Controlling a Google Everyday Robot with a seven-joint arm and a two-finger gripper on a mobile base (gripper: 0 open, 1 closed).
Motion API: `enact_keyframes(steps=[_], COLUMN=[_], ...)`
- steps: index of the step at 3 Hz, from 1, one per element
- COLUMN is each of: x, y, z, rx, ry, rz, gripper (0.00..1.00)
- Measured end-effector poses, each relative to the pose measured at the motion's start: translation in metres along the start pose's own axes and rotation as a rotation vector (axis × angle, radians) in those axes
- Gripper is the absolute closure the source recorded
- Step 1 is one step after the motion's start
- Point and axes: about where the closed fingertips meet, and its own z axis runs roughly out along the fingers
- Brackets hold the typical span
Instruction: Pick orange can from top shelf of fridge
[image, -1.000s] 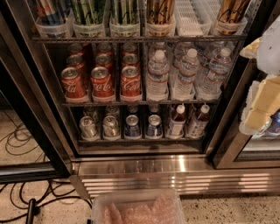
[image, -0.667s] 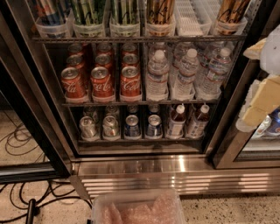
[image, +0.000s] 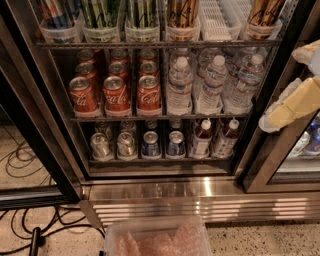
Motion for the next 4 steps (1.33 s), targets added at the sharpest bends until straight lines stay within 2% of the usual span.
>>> enact_keyframes(steps=[1,2,3,4], x=[-0.012,-0.022,-0.023,-0.025], y=[-0.008,-0.011,-0.013,-0.012], z=[-0.006,-0.009,-0.009,-0.011], rx=[0.049,0.093,0.1,0.147], ry=[-0.09,-0.135,-0.14,-0.192], rz=[0.06,0.096,0.097,0.136], gripper=[0.0,0.0,0.0,0.0])
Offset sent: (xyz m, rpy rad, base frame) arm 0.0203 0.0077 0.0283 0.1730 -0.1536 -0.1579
